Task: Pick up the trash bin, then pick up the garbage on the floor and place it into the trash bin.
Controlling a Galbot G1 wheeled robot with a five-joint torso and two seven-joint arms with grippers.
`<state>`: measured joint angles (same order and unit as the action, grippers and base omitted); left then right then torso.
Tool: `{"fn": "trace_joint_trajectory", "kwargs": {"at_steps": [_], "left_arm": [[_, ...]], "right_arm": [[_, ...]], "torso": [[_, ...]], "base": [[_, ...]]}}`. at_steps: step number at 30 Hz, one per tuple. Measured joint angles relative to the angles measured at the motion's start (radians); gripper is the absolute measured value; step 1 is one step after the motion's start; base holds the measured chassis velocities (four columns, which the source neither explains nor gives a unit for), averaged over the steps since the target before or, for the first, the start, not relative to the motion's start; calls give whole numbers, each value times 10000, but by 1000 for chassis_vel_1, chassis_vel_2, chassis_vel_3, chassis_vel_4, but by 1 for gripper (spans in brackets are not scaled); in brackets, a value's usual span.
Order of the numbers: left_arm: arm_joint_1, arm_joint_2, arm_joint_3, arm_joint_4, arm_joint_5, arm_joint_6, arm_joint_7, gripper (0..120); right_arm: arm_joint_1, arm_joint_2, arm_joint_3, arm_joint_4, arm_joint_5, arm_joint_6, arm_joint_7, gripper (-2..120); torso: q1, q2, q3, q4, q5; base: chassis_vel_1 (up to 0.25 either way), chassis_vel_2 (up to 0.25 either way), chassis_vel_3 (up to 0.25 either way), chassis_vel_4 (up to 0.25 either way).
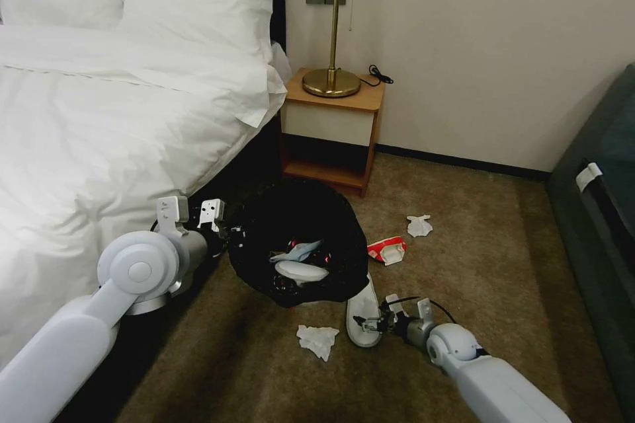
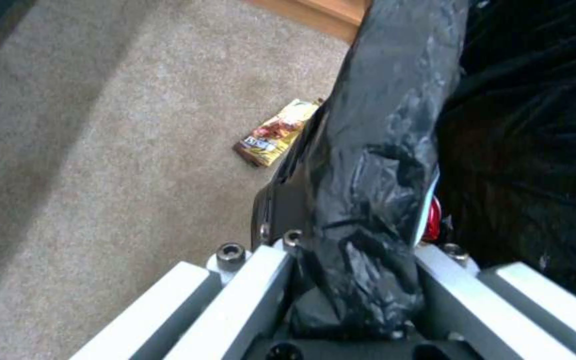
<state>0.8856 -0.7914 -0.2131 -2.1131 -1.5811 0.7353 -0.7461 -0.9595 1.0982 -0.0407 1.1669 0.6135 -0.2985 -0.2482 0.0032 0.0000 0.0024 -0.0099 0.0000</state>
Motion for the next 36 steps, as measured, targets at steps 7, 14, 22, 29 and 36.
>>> {"fn": "trace_joint_trajectory", "kwargs": {"at_steps": [7, 14, 22, 29, 36], "left_arm": [[26, 26, -58, -32, 12, 1, 37, 0], [92, 72, -160, -95, 25, 0, 69, 0], [239, 267, -361, -221, 22, 0, 181, 0], [178, 281, -368, -229, 20, 1, 214, 0], [214, 273, -370, -229, 45, 1, 226, 0]], "right_arm": [[24, 205, -199, -171, -268, 216, 77, 86], [134, 441, -351, -234, -355, 268, 138, 62], [156, 565, -392, -385, -473, 335, 168, 31], [281, 647, -445, -571, -517, 393, 192, 10], [416, 884, -396, -805, -593, 533, 202, 0]], "torso": [[-1, 0, 0, 0, -1], [0, 0, 0, 0, -2], [-1, 0, 0, 1, 0], [-1, 0, 0, 0, 0], [-1, 0, 1, 0, 0]], "base": [[0, 0, 0, 0], [0, 0, 0, 0], [0, 0, 0, 0], [0, 0, 0, 0], [0, 0, 0, 0]]}}
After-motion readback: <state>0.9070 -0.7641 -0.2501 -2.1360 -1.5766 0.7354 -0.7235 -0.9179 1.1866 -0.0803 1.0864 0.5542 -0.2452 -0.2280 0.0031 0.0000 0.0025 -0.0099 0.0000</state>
